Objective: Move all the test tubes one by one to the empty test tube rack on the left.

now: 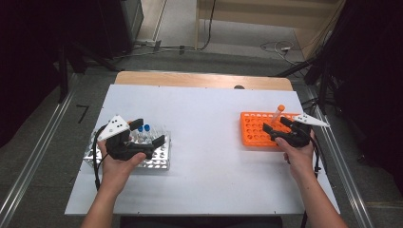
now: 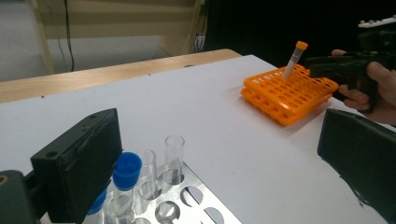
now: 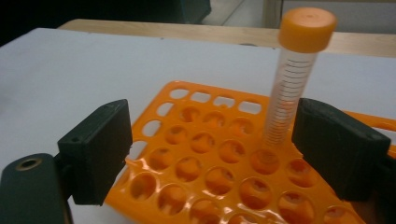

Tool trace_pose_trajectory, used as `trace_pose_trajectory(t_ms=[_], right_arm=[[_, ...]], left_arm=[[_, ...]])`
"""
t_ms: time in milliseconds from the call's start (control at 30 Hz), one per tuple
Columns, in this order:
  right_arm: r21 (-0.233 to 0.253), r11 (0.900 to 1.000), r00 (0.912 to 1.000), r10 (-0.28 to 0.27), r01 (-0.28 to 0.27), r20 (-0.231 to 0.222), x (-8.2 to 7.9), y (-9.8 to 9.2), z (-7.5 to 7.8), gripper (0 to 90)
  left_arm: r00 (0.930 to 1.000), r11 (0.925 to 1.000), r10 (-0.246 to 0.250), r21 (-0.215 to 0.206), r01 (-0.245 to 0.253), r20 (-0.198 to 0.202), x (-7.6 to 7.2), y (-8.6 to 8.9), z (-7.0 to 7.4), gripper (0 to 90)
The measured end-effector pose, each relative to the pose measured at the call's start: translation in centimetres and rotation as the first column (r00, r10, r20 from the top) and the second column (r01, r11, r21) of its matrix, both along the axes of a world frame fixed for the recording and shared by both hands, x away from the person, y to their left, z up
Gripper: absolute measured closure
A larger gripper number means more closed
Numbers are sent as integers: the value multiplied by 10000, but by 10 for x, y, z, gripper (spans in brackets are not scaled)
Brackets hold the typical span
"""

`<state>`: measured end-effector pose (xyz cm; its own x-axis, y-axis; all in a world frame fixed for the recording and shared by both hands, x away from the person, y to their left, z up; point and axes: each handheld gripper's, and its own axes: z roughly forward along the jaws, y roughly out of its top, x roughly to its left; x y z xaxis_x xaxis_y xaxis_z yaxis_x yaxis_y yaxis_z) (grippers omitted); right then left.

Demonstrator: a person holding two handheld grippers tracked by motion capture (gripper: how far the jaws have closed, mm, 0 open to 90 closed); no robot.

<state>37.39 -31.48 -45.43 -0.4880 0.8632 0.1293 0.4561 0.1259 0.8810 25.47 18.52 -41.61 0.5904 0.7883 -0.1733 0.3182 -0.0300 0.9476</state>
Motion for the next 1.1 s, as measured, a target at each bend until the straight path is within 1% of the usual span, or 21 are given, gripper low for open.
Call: trace_pose_trajectory(t_ms=[33,167,233,300,367,433,500,533,600,633,700,800,833,900,967,1033,1100], right_arm=[[-72,9999,9999,-137,137,-59,5,-1,-1,129],[-327,9978,9979,-592,584,-261,19,-2,-6,173],[-414,9938,9941,-1045,1033,-286,26,-2,-8,219],[-416,9925,9924,-1168,1153,-376,31,-3,-10,271],[-626,9895,9900,-1333,1303,-470,35,-1,-13,348],[-707,9870,9869,-1487,1442,-631,38,-1,-17,438],[-649,9869,9865,-1517,1478,-609,39,-1,-17,531],[-708,9866,9862,-1520,1473,-661,39,-1,-17,578],[-897,9843,9857,-1577,1520,-601,39,0,-17,689],[-986,9838,9860,-1560,1497,-589,38,0,-17,716],[-1087,9845,9886,-1436,1380,-459,37,1,-17,721],[-1009,9856,9905,-1371,1356,-76,33,0,-12,723],[-958,9859,9905,-1370,1372,80,31,0,-9,723],[-1012,9844,9891,-1397,1438,463,25,1,-1,723],[-977,9870,9904,-1214,1274,657,20,1,5,723],[-905,9898,9917,-1028,1096,768,13,3,11,723],[-803,9936,9945,-738,797,740,6,6,16,723]], left_arm=[[10000,10000,-74,-31,74,31,0,-1,0,0],[9999,9999,-112,3,112,7,0,-3,-1,0],[9999,9999,-164,26,165,-28,0,-3,-2,0],[9999,9999,-148,43,148,-37,0,-4,-2,0],[9998,9998,-189,24,189,-39,1,-5,-3,0],[9998,9998,-195,48,196,-84,0,-6,-3,0],[9997,9997,-210,91,210,-100,0,-7,-3,0],[9997,9997,-202,94,203,-122,1,-8,-3,0],[9997,9998,-194,102,195,-144,1,-9,-3,0],[9997,9997,-208,106,209,-121,1,-10,-3,0],[9997,9997,-239,102,240,-101,0,-13,-2,0],[9994,9993,-356,101,356,-35,-1,-17,-1,0],[9992,9991,-402,121,402,-32,-1,-19,0,0],[9988,9987,-490,127,490,-8,-1,-22,1,0],[9983,9981,-590,180,591,-19,0,-26,1,0],[9976,9976,-687,133,687,-10,0,-31,1,0],[9969,9968,-787,160,787,-22,0,-35,1,0]])
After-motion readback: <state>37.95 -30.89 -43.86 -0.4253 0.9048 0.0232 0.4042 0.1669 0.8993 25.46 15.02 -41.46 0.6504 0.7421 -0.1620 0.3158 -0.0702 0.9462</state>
